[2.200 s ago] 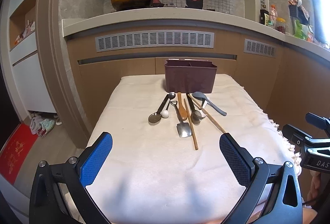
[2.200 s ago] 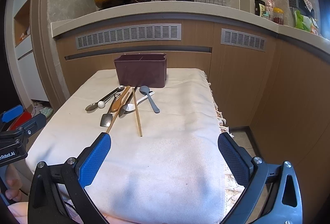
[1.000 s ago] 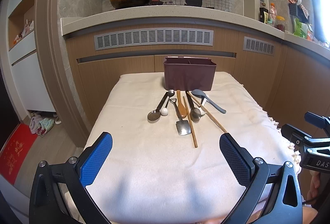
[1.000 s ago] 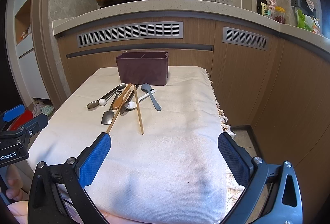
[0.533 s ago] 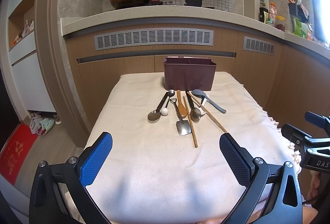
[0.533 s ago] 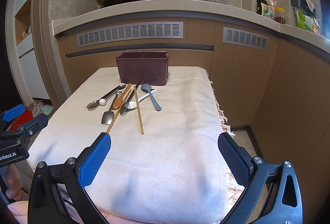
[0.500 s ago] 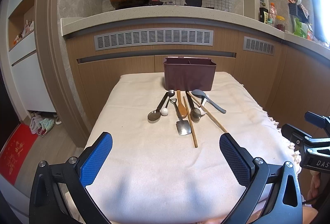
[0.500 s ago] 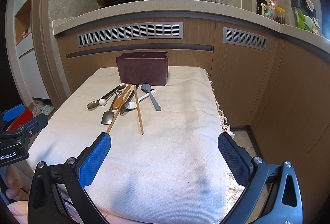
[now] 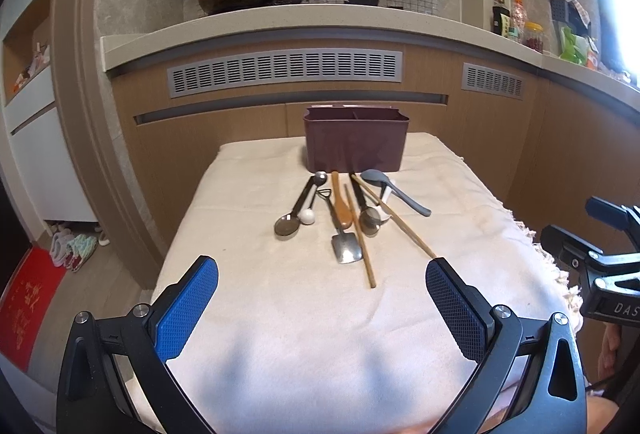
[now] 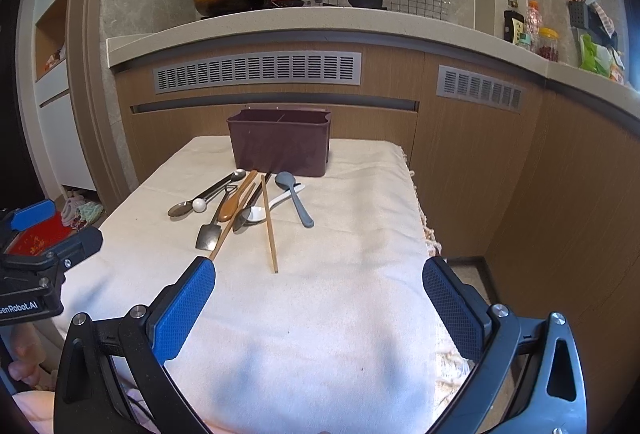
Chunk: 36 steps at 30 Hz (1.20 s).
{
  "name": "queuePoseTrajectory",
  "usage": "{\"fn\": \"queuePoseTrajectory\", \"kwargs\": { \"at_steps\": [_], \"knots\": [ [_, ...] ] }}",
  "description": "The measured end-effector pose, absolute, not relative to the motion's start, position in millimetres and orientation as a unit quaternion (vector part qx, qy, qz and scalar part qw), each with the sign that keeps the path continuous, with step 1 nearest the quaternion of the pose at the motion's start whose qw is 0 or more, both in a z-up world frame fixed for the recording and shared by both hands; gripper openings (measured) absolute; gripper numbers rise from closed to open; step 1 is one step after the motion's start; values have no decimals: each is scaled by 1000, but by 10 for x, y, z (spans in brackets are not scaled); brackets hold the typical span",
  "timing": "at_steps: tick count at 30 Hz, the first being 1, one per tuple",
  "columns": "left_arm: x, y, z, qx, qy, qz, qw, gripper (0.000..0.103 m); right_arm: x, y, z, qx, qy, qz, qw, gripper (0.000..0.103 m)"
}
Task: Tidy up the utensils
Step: 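Reach the right tool to the blue plastic spoon and grasp it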
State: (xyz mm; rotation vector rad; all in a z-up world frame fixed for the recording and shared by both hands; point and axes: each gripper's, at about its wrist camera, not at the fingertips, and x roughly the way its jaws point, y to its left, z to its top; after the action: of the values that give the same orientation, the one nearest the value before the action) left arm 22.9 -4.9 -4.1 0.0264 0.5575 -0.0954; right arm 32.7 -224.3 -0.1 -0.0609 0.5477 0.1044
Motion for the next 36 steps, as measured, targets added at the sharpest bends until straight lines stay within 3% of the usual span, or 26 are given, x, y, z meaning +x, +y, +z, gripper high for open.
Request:
{"fn": "queuePoseTrajectory", "kwargs": {
  "at_steps": [14,24,27,31,36],
  "knots": [
    [1197,170,162,13,257,-36,966,103,1288,-2248,117,-43,262,31,964,103],
    [1916,759,35,-46,285,0,958,103,2241,-1950,-187,-92,301,70,947,103],
    [2042,879,-43,-48,294,22,954,103,2579,-1873,-339,-83,335,99,933,93],
    [2122,935,-214,-52,318,18,946,103,2997,-1676,-583,-95,383,127,910,63],
    [2152,911,-423,-48,348,7,936,103,3270,-1423,-850,-124,412,143,891,55]
  ]
}}
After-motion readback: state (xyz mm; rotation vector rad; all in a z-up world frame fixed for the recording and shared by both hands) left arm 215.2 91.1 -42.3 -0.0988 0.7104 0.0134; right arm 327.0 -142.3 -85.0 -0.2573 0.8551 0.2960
